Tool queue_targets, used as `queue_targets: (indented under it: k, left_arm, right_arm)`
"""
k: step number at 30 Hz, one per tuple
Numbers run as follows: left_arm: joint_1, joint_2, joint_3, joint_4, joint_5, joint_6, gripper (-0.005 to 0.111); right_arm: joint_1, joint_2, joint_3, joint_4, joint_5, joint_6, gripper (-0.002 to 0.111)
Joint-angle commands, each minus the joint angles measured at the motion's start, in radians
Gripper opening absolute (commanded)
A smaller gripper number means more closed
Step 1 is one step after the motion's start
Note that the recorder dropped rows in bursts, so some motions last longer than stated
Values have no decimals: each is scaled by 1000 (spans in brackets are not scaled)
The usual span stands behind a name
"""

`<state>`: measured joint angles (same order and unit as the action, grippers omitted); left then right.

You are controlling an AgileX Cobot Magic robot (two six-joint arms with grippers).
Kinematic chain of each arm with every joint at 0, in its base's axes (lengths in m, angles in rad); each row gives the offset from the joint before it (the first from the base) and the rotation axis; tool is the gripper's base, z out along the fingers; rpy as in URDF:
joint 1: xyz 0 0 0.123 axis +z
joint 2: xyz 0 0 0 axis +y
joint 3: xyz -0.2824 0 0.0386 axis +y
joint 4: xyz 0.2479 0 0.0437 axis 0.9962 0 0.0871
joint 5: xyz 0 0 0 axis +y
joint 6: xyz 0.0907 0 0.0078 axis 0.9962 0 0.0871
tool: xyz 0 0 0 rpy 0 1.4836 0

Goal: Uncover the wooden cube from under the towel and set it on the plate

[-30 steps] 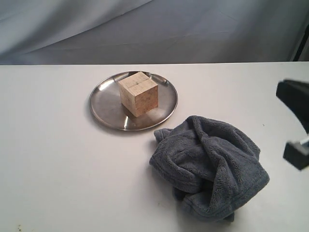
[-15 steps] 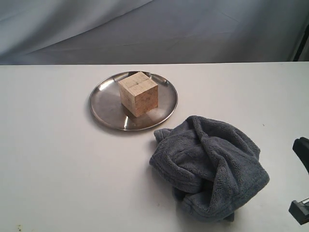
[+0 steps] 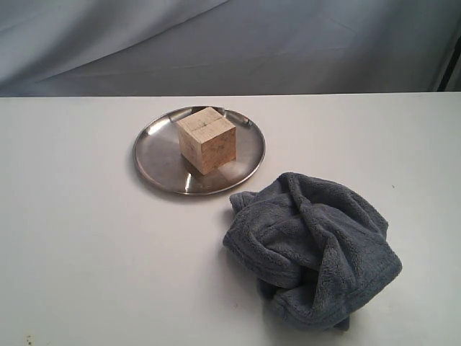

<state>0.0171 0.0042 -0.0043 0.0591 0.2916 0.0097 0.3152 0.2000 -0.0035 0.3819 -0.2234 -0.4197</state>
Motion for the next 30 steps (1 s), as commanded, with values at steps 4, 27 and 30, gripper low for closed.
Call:
queue_targets:
  k: [4, 27, 30]
  left_arm:
    - [-6, -4, 4, 4, -8, -1, 0]
    - [-6, -4, 4, 4, -6, -1, 0]
    - [-6, -4, 4, 4, -6, -1, 0]
  right_arm:
    - [-150, -200, 3, 56, 148, 8, 0]
    - [-155, -200, 3, -312, 311, 215, 0]
    - [-155, -200, 3, -447, 357, 365, 0]
